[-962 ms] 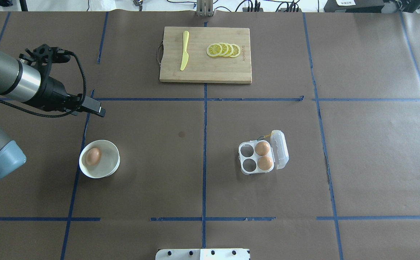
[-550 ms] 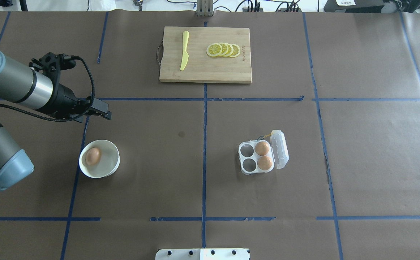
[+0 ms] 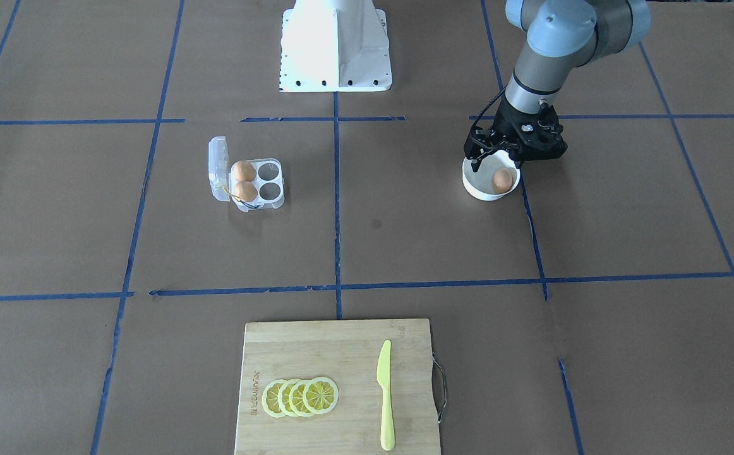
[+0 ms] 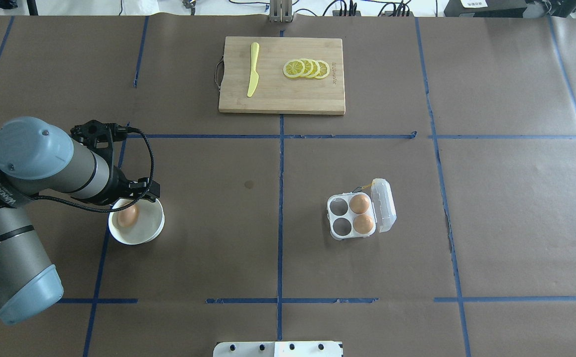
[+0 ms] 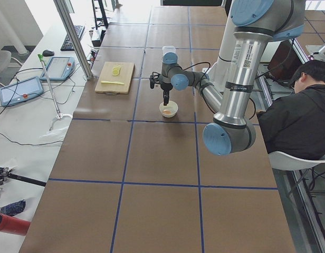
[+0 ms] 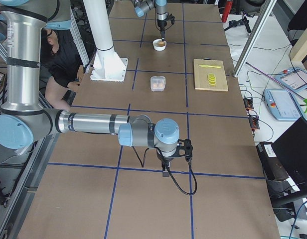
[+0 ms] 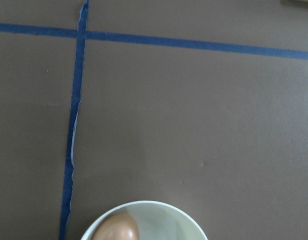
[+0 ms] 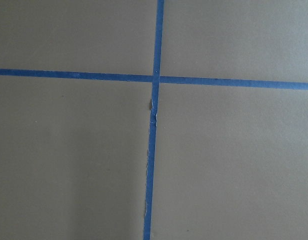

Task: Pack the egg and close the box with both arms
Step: 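Move the left gripper over the white bowl and lower toward the egg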

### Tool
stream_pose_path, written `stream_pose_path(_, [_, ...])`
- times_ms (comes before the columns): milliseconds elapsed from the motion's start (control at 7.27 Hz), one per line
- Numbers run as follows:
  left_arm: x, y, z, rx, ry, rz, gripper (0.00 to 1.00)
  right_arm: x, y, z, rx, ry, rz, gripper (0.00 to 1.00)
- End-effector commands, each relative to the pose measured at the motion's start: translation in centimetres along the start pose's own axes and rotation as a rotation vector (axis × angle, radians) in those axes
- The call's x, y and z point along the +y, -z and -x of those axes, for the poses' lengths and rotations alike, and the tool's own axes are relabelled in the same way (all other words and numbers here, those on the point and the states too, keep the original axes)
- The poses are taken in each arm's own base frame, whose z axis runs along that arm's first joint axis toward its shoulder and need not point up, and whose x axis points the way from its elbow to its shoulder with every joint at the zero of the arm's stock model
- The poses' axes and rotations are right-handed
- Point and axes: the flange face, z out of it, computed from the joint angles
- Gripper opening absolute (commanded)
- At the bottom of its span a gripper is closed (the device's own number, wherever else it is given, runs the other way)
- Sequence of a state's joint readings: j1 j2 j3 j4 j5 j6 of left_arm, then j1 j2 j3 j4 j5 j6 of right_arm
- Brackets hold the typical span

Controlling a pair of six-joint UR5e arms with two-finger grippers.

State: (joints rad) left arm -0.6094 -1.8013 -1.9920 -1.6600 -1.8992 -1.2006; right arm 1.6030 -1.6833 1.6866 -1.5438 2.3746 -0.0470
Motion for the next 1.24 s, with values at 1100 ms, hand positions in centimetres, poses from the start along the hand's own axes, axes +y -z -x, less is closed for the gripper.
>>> stream_pose_path(1100, [0.2, -4.9, 0.7, -0.099, -0.007, 0.014, 0.72, -0.5, 0.4, 0.7, -0.015, 0.005, -0.004, 1.0])
